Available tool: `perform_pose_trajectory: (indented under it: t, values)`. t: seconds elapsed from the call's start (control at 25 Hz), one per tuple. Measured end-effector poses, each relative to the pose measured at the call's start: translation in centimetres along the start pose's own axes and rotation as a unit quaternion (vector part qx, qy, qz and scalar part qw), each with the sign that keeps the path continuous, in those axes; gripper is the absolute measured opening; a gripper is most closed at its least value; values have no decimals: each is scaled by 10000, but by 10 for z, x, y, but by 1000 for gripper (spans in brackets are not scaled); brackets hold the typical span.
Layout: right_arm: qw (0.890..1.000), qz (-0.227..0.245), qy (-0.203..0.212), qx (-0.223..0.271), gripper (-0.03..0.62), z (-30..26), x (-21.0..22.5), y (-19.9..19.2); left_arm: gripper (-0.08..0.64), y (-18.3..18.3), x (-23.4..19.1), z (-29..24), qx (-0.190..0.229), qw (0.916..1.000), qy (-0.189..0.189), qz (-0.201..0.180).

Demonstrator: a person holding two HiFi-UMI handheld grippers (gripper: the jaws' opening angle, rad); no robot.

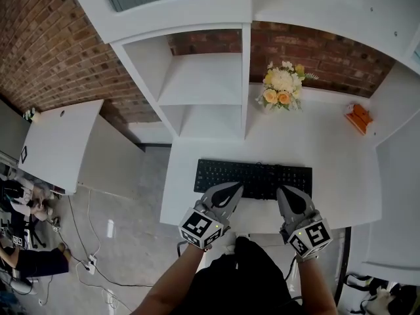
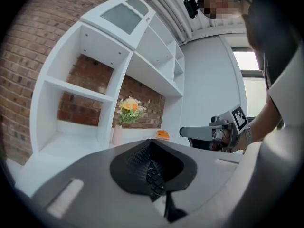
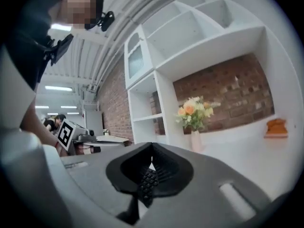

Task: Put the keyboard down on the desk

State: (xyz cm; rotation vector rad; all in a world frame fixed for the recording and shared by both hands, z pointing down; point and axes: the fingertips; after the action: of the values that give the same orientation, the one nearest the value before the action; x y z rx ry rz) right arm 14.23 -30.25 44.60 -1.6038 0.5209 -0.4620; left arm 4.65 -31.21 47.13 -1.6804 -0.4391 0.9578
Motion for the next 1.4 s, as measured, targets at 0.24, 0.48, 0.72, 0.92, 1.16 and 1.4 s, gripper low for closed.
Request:
perform_pose_trajectory:
  t: [0.24,0.48,0.72,0.92,1.16,1.4]
  values:
    - [9922,1160,-435,123,3,4,-3,37,-2,31,-3,16,432,9979,429,-201]
    - [9882,1329,-715,264,2,16,2,61,-3,54,-5,28,719,9951,666,-159]
    - [9856,1362,-931,366,2,31,11,75,-2,71,-4,38,911,9928,752,-214]
    - [9826,1452,-1085,405,2,42,21,84,-2,88,-6,46,1049,9902,856,-355]
    - [9789,1543,-1229,526,2,53,33,98,-2,108,-16,60,1208,9852,1109,-501]
    - [9782,1517,-1290,589,2,61,43,105,-2,118,-28,73,1302,9806,1335,-598]
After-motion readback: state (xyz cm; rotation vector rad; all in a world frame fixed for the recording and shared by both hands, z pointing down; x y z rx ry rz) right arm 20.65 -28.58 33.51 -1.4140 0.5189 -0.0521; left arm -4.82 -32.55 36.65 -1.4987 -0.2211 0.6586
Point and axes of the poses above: the fingertips, and each gripper's own axes: z backward along the fingers, x to its right, y out of its top, and after that the axes turned 9 degrees about z, right-handed
